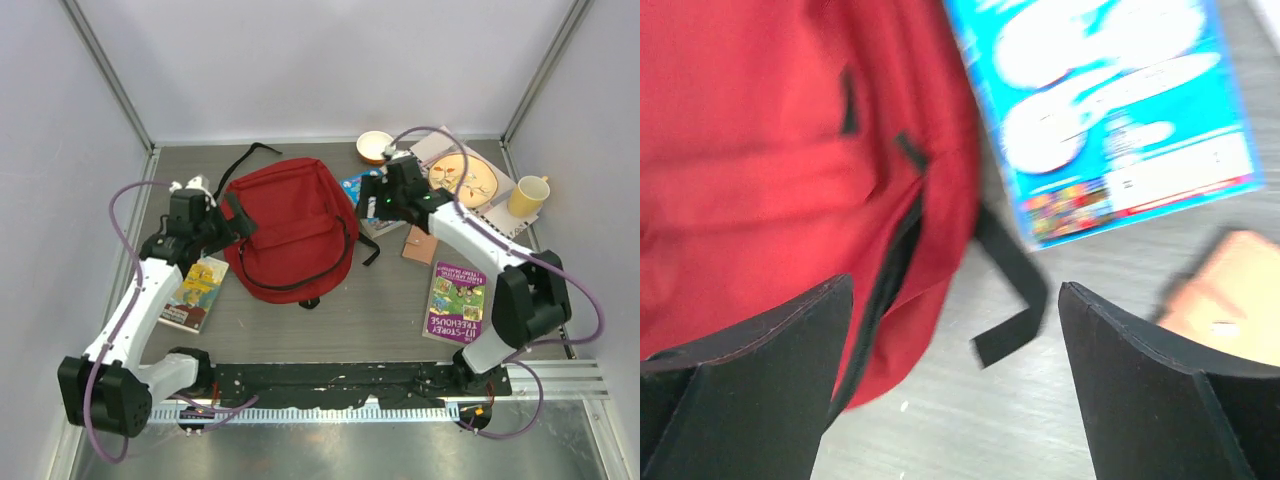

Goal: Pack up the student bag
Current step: Unzip the student bag at the center of the board, then pick up the book from the center of the board.

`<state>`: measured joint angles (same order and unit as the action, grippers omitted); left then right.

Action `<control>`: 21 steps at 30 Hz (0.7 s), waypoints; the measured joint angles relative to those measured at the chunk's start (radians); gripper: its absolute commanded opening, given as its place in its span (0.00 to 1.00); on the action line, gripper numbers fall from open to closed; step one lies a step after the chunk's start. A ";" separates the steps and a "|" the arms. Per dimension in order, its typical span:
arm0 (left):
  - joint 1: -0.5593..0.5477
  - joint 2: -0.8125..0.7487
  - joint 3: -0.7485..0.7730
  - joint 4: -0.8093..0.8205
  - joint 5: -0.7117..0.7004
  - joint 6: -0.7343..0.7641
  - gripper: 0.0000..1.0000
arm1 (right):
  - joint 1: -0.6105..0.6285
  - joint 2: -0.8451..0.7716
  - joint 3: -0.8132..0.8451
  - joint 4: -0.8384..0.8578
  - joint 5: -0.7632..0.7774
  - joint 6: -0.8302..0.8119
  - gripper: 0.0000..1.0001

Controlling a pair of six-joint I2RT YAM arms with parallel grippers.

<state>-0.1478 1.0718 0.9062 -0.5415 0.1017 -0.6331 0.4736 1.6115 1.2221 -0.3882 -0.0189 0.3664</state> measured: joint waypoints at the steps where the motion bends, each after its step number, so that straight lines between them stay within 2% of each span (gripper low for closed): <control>1: -0.030 0.017 0.018 0.012 -0.003 -0.010 1.00 | -0.026 -0.025 -0.004 0.005 0.024 0.006 0.89; 6: -0.206 0.171 0.160 0.093 -0.035 -0.062 0.99 | -0.193 -0.029 -0.001 0.040 0.087 0.051 0.88; 9: -0.312 0.329 0.299 0.151 -0.045 -0.091 1.00 | -0.275 0.055 0.015 0.045 0.071 0.075 0.84; 11: -0.356 0.424 0.382 0.188 -0.045 -0.117 1.00 | -0.309 0.105 0.021 0.048 0.038 0.082 0.79; 19: -0.436 0.716 0.547 0.328 -0.014 -0.265 0.99 | -0.367 0.189 0.099 0.037 -0.084 0.100 0.77; 21: -0.451 0.772 0.589 0.343 -0.012 -0.289 0.96 | -0.377 0.200 0.129 0.047 -0.097 0.100 0.77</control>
<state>-0.5987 1.8442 1.4952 -0.1982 0.0898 -0.9222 0.0967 1.8118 1.3506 -0.3412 -0.1162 0.4660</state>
